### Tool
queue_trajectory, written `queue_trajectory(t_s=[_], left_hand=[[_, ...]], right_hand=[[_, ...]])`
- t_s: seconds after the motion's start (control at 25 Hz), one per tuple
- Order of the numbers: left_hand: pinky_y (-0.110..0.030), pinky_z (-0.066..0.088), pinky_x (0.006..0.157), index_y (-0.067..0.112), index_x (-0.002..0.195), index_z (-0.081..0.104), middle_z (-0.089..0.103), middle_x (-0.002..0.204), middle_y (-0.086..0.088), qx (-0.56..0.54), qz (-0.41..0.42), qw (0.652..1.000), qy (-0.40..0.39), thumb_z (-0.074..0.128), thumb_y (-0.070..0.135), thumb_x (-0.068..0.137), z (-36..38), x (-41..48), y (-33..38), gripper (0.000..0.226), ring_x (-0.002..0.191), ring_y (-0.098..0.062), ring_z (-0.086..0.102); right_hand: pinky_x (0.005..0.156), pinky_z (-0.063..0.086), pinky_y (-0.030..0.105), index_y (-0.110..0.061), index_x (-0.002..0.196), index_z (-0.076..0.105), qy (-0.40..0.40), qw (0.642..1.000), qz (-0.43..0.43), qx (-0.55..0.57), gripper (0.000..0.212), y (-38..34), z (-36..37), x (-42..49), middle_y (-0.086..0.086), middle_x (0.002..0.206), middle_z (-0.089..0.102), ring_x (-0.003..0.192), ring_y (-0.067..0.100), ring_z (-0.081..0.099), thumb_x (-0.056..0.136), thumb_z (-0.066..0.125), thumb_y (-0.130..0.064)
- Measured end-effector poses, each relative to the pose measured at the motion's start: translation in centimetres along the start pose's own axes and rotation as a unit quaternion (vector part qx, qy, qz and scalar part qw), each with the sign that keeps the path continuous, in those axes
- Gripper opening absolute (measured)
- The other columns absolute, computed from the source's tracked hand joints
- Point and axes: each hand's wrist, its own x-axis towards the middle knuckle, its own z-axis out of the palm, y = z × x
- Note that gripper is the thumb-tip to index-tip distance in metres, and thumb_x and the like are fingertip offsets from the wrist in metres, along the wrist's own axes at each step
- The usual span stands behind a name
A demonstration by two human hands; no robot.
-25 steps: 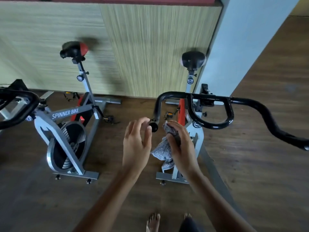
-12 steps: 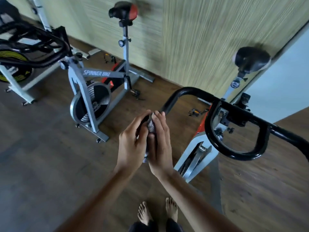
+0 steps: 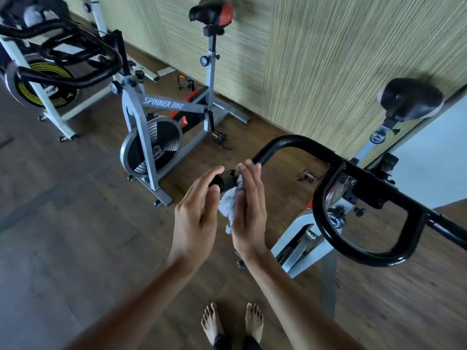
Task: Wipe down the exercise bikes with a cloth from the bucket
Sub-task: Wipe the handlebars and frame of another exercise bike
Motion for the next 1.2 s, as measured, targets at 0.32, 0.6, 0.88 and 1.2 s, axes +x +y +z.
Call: queue_trajectory(t_s=[0.32, 0.6, 0.88, 1.2], left_hand=[[-0.036, 0.055, 0.092, 0.012, 0.134, 0.058, 0.064, 0.103, 0.004, -0.001, -0.011, 0.999, 0.032, 0.041, 0.017, 0.105, 1.0, -0.4, 0.0, 0.035, 0.083, -0.005, 0.06], [-0.012, 0.042, 0.071, 0.01, 0.135, 0.056, 0.058, 0.088, 0.004, 0.012, 0.001, 1.0, 0.029, 0.04, 0.014, 0.104, 1.2, -0.5, -0.2, 0.036, 0.068, -0.008, 0.051], [-0.006, 0.036, 0.079, 0.004, 0.135, 0.054, 0.064, 0.111, -0.012, 0.023, 0.027, 0.999, 0.003, 0.038, 0.006, 0.102, 1.2, -0.1, -1.3, 0.037, 0.084, -0.032, 0.053], [-0.008, 0.04, 0.083, -0.001, 0.133, 0.054, 0.063, 0.113, -0.012, 0.006, 0.09, 0.995, -0.037, 0.038, 0.007, 0.103, 0.5, 0.6, -2.3, 0.035, 0.09, -0.025, 0.059]], right_hand=[[0.124, 0.015, 0.024, -0.001, 0.149, 0.04, -0.025, 0.997, 0.008, -0.072, 0.044, 3.7, -1.8, 2.7, 0.009, 0.162, 0.029, 0.155, 0.023, 0.011, 0.109, 0.03, -0.013], [0.127, 0.012, 0.032, -0.003, 0.149, 0.042, 0.014, 0.992, -0.001, -0.124, 0.046, 5.8, -3.1, 6.5, 0.01, 0.164, 0.024, 0.156, 0.025, 0.005, 0.109, 0.027, -0.021], [0.126, 0.004, 0.043, -0.004, 0.145, 0.046, 0.072, 0.941, -0.056, -0.326, 0.061, 7.4, -3.9, 9.6, 0.015, 0.16, 0.033, 0.151, 0.039, 0.02, 0.108, 0.017, -0.042], [0.126, 0.014, 0.046, -0.013, 0.147, 0.048, 0.223, 0.808, -0.037, -0.544, 0.057, 9.1, -5.9, 9.6, 0.005, 0.157, 0.042, 0.149, 0.032, 0.031, 0.093, 0.046, 0.006]])
